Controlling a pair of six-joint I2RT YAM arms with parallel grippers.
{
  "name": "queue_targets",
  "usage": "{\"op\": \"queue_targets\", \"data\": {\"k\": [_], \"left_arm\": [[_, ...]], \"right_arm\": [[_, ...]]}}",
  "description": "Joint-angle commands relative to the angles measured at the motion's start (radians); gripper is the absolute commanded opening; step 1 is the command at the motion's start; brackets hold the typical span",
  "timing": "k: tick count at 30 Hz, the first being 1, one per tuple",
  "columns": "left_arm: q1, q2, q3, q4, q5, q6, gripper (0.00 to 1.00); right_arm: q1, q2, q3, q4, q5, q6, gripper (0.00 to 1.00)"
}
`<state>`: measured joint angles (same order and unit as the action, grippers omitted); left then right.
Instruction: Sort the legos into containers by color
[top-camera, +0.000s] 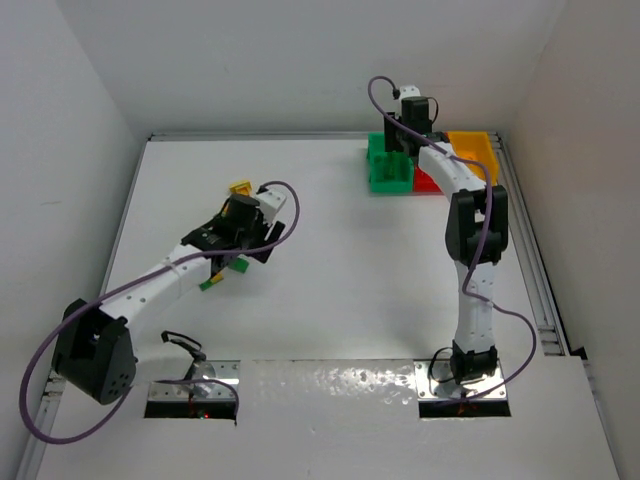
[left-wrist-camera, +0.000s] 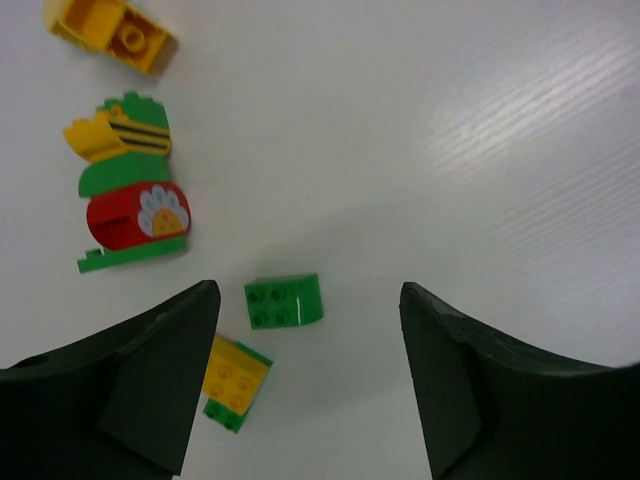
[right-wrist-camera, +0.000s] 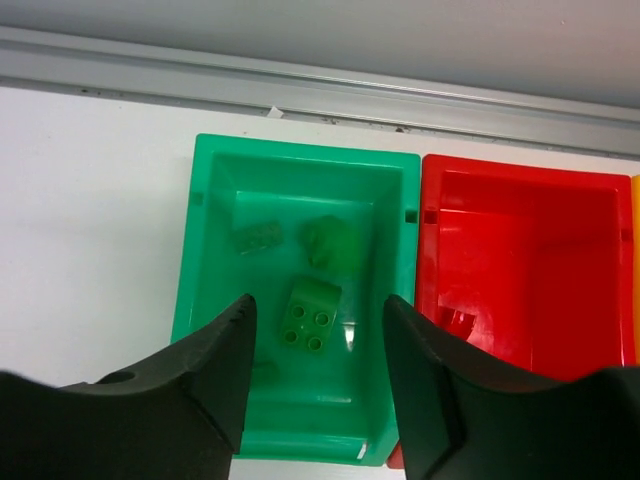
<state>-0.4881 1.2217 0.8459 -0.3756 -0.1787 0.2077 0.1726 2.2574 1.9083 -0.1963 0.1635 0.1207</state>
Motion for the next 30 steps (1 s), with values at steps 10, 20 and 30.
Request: {"op": "queue_targets", "data": {"k": [10, 20, 30], "left_arm": [[0.27, 0.085, 0.116, -0.193, 0.07, 0.162, 0.76], [0.732, 0.058, 0.113, -0.188, 0.183, 0.012, 0.74], [0.741, 0.03, -0.034, -0.121, -0.071, -0.013, 0.76]], "right_arm": [[0.126, -0.258, -0.124, -0.081, -0.284, -0.175, 0.63], [0.606, -0.228, -0.281, -0.031, -0.489, -0.136, 0.71], [0.786, 0.028, -0.111, 0.044, -0.273, -0.084, 0.73]]}}
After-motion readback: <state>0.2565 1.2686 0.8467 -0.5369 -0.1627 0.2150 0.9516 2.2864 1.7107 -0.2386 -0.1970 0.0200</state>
